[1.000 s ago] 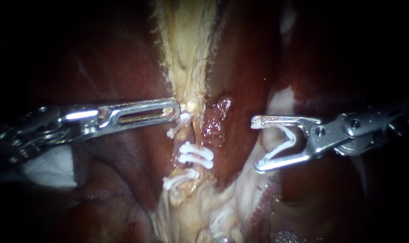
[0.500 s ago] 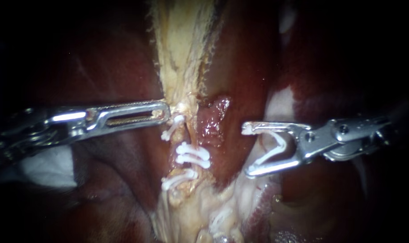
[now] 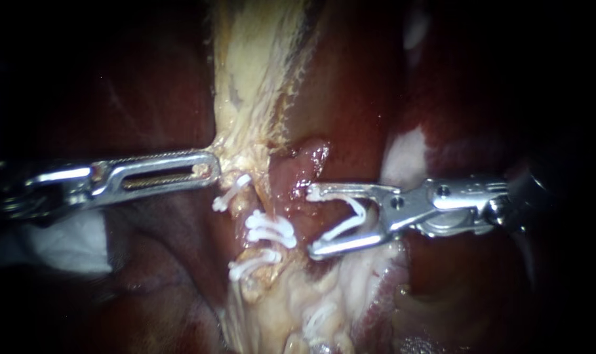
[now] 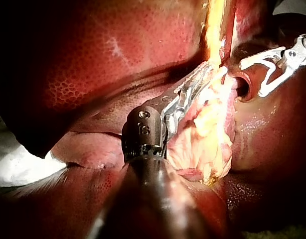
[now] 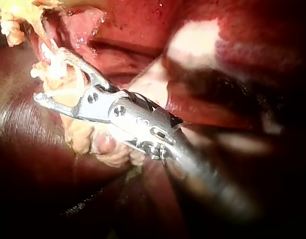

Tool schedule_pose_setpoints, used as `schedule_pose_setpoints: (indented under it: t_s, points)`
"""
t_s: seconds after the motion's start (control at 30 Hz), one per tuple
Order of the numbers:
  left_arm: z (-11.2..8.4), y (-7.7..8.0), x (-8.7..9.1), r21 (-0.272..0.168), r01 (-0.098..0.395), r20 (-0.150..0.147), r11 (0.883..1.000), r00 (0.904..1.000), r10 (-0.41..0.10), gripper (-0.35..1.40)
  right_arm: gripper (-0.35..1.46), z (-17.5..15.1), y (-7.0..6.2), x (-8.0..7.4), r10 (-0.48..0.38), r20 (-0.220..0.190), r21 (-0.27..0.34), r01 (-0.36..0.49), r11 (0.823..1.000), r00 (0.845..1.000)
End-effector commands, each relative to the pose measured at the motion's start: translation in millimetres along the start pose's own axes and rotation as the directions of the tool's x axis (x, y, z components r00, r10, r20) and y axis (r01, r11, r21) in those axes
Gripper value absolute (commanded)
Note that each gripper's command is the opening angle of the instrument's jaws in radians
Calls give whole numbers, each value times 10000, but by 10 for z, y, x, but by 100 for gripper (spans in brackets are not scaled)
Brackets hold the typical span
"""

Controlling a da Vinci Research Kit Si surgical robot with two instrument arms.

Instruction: Clipping third clip right tube

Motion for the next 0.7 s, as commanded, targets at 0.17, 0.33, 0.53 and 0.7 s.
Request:
schedule_pose_setpoints:
  t_s: [0.17, 0.33, 0.53, 0.7]
  points:
    - [-5, -1, -1, 45, 6, 16, 10000, 10000, -7, -35, 60, 29, 15, 0, 140, 42, 158, -140, 9998, 9999]
    - [-9, -3, -2, 45, 15, 46, 10000, 10000, -15, -35, 60, 57, 26, -3, 220, 97, 302, -223, 9993, 9997]
    - [-13, -8, -2, 53, 29, 72, 10000, 10000, -30, -35, 60, 75, 32, -11, 295, 171, 387, -301, 9988, 9994]
    - [-14, -11, -2, 52, 32, 73, 10000, 10000, -32, -35, 60, 80, 32, -12, 395, 171, 377, -402, 9985, 9991]
